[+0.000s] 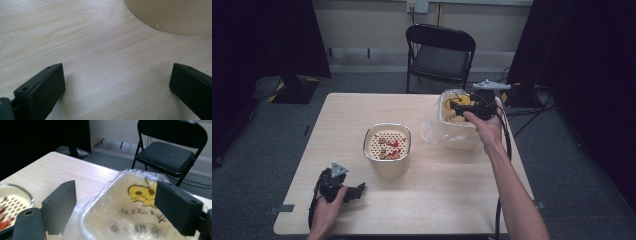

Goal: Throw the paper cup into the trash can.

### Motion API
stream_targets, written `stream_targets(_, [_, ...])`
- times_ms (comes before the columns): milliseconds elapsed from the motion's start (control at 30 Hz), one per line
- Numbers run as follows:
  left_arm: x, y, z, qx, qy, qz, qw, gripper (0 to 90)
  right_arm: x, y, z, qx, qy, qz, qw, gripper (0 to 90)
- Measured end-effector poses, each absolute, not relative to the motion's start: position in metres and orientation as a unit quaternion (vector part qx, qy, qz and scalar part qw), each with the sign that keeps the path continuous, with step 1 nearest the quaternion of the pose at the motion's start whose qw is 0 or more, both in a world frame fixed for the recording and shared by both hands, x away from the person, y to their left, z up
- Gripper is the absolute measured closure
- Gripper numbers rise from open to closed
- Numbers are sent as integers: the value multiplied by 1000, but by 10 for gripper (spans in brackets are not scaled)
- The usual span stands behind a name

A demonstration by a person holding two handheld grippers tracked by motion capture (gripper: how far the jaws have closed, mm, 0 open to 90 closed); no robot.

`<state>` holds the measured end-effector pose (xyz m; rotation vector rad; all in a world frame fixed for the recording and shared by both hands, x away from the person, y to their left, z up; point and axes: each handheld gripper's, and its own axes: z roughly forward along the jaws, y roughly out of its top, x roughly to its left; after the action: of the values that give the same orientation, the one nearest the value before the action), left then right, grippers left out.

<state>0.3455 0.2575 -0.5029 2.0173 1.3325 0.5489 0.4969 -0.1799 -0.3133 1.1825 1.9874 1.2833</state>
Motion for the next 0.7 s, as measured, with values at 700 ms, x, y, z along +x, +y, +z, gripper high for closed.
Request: stream_targets(700, [345, 257, -503, 769, 508, 209, 325, 0, 416, -169, -345, 381, 771, 455, 229, 167])
